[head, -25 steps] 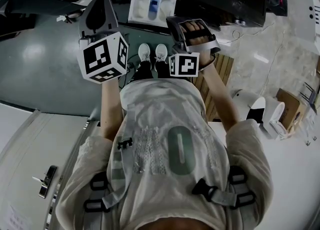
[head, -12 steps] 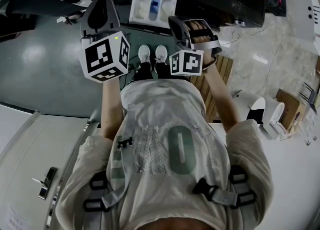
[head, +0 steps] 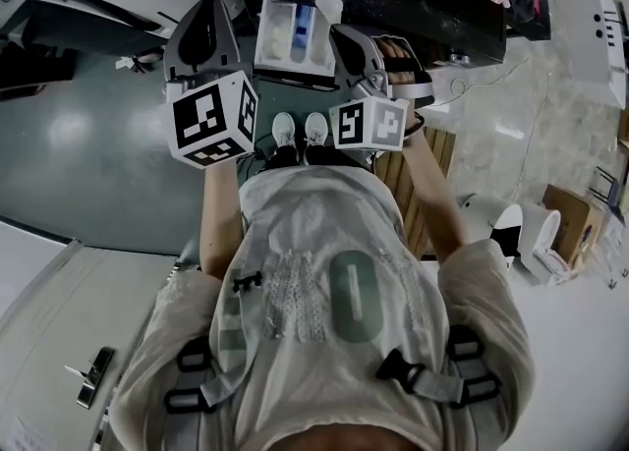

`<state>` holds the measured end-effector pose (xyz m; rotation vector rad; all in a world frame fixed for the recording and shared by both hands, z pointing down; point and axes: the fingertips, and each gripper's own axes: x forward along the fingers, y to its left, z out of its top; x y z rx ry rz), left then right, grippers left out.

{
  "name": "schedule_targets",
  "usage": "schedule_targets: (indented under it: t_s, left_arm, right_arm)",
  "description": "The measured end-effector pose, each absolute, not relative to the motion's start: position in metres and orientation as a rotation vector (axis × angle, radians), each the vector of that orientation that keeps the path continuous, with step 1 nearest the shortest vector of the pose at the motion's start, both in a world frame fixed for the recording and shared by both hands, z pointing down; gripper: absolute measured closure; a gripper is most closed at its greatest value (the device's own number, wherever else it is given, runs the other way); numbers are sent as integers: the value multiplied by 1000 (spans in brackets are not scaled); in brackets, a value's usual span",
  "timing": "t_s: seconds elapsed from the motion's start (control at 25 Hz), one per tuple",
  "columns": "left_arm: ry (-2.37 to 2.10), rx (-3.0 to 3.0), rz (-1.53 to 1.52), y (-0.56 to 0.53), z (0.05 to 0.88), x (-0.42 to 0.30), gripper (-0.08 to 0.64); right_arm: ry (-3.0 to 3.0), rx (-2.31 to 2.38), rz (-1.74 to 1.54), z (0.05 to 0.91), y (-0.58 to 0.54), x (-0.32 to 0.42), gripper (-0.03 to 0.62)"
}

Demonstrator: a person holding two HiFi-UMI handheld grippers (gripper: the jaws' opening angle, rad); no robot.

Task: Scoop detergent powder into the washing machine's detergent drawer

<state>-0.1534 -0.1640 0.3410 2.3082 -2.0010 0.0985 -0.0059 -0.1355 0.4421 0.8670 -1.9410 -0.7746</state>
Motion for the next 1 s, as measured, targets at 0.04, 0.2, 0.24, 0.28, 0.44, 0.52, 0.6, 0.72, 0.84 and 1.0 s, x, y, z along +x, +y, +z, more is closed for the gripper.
schedule_targets:
  t_s: [0.04,0.2,0.24,0.28,0.44,0.52,0.6,0.72,0.84,1.0]
  left_arm:
    - [-2002,2317,93,-165,338,-152,540]
    - [-2006,2342,71,-170,326,-149,540]
    - [-2005,2348,67,-171,323,-148,540]
    - [-2004,2356,63,-172,320,-146,540]
    - [-2008,2393,42,-176,303,-141,540]
    - [-2010,2412,22,-178,292,-138,540]
    - [-2010,2429,-2,-179,282,-135,540]
    - [-2004,2455,-51,-177,267,-130,540]
    - [-1991,2478,-79,-176,258,-125,540]
    - [-1976,2487,-98,-173,255,-123,540]
  right_arm:
    - [-1972,897,-768,433,-139,-7,581]
    - [-2135,1042,-691,389,-150,-9,581]
    - [-2181,1087,-661,377,-153,-9,581]
    - [-2224,1131,-634,365,-157,-8,581]
    - [-2390,1271,-557,318,-167,-8,581]
    - [-2482,1341,-490,298,-172,-6,581]
    - [-2585,1413,-382,282,-175,-3,581]
    - [-2708,1500,-232,264,-179,2,581]
    - [-2741,1570,-197,255,-179,6,581]
    - [-2729,1628,-198,255,-175,9,581]
